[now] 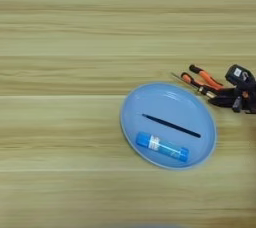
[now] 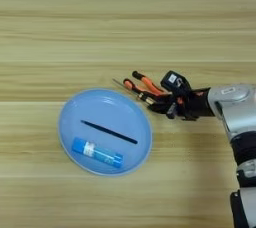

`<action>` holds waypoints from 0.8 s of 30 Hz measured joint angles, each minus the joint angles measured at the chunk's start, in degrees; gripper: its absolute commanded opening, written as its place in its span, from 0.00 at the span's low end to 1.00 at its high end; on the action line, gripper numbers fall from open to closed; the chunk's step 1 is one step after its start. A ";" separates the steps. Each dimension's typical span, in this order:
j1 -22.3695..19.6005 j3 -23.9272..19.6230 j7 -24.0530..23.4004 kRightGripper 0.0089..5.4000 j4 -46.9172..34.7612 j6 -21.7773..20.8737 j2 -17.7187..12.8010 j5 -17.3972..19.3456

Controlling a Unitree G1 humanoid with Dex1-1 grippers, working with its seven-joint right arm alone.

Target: Move the objects on the table

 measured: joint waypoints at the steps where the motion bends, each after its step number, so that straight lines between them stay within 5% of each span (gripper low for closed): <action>1: 0.05 0.01 0.00 0.15 0.12 -0.17 0.00 0.00; 13: 1.09 0.83 -0.09 0.15 1.22 -2.14 0.03 -1.06; 24: 1.08 0.86 -0.09 0.45 1.12 -2.37 0.02 -1.29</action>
